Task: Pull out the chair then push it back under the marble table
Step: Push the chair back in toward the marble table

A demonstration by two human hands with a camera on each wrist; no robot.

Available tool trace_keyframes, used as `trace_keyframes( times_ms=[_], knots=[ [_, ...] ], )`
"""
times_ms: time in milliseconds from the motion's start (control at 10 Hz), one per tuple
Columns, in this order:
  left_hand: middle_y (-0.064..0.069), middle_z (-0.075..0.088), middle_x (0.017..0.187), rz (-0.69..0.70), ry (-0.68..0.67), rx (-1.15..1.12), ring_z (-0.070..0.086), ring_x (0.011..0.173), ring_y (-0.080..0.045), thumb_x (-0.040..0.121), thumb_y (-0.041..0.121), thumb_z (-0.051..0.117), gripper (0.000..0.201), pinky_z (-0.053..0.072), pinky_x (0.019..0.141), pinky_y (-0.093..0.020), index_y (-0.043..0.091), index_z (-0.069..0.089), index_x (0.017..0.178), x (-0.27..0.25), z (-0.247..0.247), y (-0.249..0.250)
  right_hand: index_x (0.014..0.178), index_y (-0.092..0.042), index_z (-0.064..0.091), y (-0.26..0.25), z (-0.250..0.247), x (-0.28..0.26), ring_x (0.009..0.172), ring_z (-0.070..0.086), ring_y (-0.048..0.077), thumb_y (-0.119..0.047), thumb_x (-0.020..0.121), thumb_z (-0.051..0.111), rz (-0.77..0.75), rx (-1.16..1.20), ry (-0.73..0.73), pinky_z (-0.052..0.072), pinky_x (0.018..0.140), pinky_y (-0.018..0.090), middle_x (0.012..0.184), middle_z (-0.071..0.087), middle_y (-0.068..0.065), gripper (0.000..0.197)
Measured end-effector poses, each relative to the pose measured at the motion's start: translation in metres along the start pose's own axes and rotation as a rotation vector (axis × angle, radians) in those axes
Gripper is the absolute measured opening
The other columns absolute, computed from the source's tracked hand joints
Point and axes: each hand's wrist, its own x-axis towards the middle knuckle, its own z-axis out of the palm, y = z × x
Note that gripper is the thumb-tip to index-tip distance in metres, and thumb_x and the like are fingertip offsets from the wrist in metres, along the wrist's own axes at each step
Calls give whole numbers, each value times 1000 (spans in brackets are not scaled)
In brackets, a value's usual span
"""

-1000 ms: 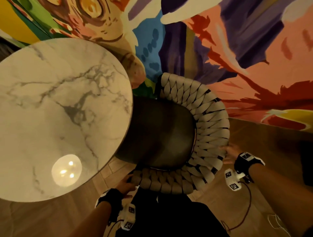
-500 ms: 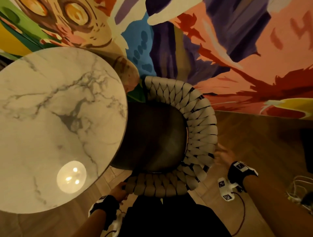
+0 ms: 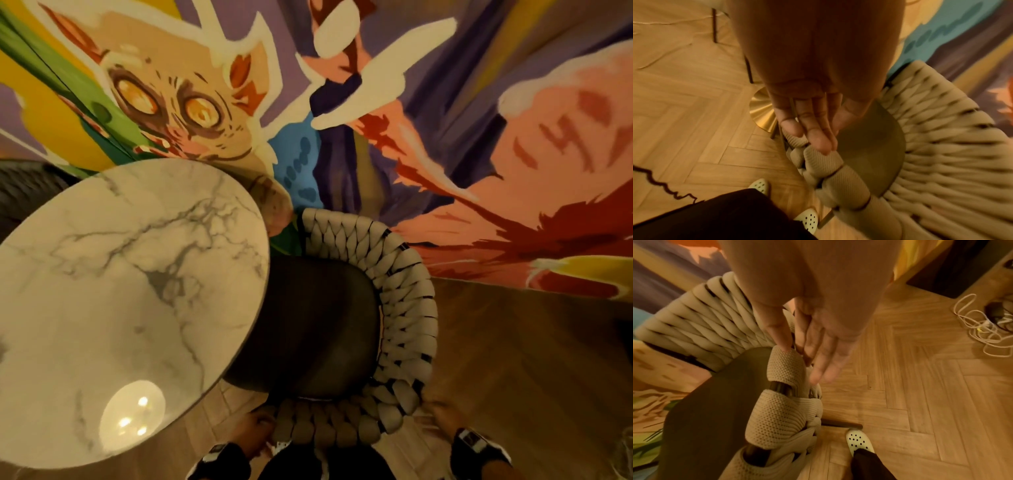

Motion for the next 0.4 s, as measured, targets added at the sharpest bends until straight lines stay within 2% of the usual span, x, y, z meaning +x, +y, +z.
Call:
trace_keyframes(
  times_ms=[100, 200, 300, 400],
  knots=[
    [-7, 67, 74, 63, 1, 81, 62, 50, -14, 85, 13, 50, 15, 44, 39, -17, 24, 60, 88, -8, 7, -14, 81, -16, 59, 9, 19, -21, 65, 54, 24, -12, 90, 54, -194, -189, 53, 45, 67, 36, 75, 60, 9, 11],
    [-5, 69, 71, 102, -26, 130, 64, 49, -12, 83, 10, 48, 22, 44, 43, -18, 26, 61, 78, -10, 4, -38, 97, -7, 58, 23, 45, -36, 79, 54, 27, -8, 90, 52, -167, -21, 0, 48, 69, 35, 83, 58, 9, 9],
    [-7, 66, 63, 92, -43, 73, 60, 40, -11, 87, 3, 44, 22, 41, 35, -16, 11, 64, 87, -25, -7, -64, 92, -6, 56, 33, 61, -53, 67, 60, 26, -5, 89, 49, -59, 299, -26, 50, 62, 36, 74, 61, 13, 8],
    [-12, 64, 64, 101, -57, 13, 60, 38, -8, 89, -2, 46, 23, 44, 37, -13, 6, 66, 82, -28, -28, -113, 94, -15, 55, 49, 76, -55, 73, 55, 28, -2, 86, 52, -131, 468, 55, 47, 72, 39, 87, 59, 15, 15]
  ],
)
